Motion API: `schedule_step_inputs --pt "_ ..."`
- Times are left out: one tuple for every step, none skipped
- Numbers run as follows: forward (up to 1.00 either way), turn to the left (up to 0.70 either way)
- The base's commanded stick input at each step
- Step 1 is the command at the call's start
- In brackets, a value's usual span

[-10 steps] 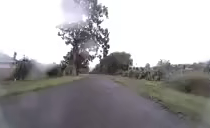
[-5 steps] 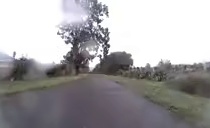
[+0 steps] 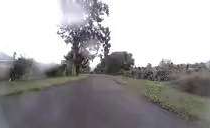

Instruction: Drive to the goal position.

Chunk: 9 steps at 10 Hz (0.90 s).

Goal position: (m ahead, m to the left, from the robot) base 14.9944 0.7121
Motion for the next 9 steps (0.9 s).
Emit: schedule_step_inputs --pt "0.85 0.0" --pt "0.85 0.0" --pt "0.85 0.0" --pt "0.85 0.32" --pt "0.85 0.23" --pt "0.85 0.13" --pt "0.85 0.03" --pt "0.85 0.0" --pt "0.85 0.0"
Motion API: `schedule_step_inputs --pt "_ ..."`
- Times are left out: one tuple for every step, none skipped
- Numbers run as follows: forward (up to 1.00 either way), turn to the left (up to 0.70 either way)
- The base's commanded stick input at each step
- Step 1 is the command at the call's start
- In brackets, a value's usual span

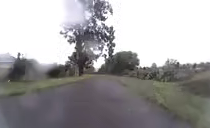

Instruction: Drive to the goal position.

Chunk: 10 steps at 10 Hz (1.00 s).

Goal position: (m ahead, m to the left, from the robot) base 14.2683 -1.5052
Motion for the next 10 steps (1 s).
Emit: schedule_step_inputs --pt "0.85 0.0" --pt "0.85 0.0" --pt "0.85 0.0" --pt "0.85 0.0" --pt "0.85 0.0" --pt "0.85 0.0" --pt "0.85 0.0" --pt "0.85 0.0" --pt "0.85 0.0" --pt "0.85 0.0"
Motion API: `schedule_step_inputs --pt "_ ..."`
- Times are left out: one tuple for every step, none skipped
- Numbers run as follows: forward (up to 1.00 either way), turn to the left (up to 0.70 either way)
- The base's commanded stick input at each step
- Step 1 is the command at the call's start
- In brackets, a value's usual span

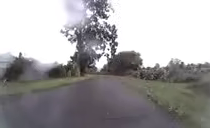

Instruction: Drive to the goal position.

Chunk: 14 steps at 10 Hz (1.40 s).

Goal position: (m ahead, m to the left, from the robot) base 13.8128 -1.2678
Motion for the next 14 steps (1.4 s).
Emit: schedule_step_inputs --pt "0.85 0.0" --pt "0.85 0.0" --pt "0.85 0.0" --pt "0.85 0.0" --pt "0.85 0.0" --pt "0.85 0.0" --pt "0.85 0.0" --pt "0.85 0.0" --pt "0.85 0.0" --pt "0.85 0.0" --pt "0.85 0.0" --pt "0.85 0.0" --pt "0.85 0.0" --pt "0.85 0.0"
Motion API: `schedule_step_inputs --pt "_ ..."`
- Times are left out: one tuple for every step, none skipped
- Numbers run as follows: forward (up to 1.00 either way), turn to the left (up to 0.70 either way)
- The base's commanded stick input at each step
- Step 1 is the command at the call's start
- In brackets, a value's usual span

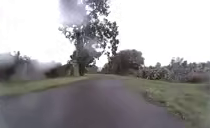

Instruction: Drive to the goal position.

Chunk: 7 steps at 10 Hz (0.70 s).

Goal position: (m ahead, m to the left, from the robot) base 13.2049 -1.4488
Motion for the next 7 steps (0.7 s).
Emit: schedule_step_inputs --pt "0.85 0.0" --pt "0.85 0.0" --pt "0.85 0.0" --pt "0.85 0.0" --pt "0.85 0.0" --pt "0.85 0.0" --pt "0.85 0.0"
